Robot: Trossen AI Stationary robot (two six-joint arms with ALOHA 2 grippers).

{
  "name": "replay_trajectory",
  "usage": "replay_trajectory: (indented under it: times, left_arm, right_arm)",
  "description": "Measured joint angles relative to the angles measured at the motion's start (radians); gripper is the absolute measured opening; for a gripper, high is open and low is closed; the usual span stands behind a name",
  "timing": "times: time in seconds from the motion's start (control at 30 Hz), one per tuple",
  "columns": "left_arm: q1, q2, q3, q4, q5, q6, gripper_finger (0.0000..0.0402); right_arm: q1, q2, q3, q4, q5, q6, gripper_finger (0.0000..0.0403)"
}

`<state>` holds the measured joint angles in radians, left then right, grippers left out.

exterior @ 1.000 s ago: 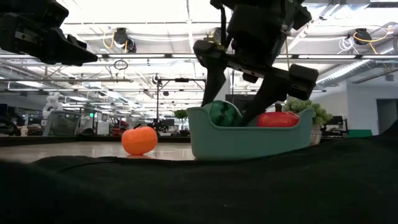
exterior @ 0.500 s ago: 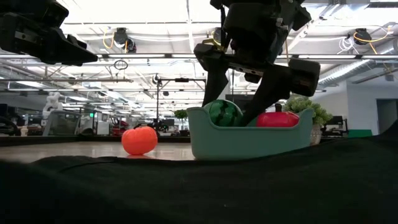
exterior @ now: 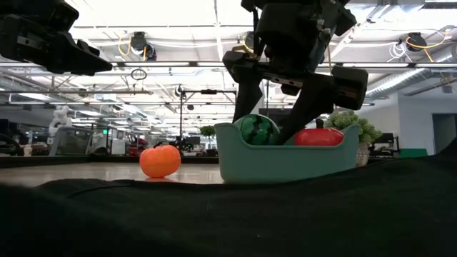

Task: Pick and placing Produce into tupperware
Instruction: Put the watermelon into the blue bin

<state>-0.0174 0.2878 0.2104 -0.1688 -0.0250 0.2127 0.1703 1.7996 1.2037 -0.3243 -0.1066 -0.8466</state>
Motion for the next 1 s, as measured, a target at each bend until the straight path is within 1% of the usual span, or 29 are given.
replay_trajectory:
  times: [0.23, 0.4, 0.7, 1.0]
  left_arm:
    - [0.0, 0.0, 0.0, 0.0, 0.0, 0.0, 0.0026]
    - [0.0, 0.0, 0.0, 0.0, 0.0, 0.0, 0.0026]
    - [0.0, 0.0, 0.0, -0.005, -0.001, 0.002, 0.0026]
    - [0.0, 0.0, 0.0, -0.006, -0.001, 0.003, 0.0026]
  right_arm:
    - [0.0, 0.0, 0.0, -0.007, 0.0, -0.001, 0.0276]
    - [0.0, 0.027, -0.001, -0.03, -0.002, -0.003, 0.0277]
    - [0.0, 0.043, 0.002, 0.003, -0.001, -0.003, 0.0277]
    - [0.0, 0.046, -0.001, -0.004, 0.006, 0.015, 0.0311]
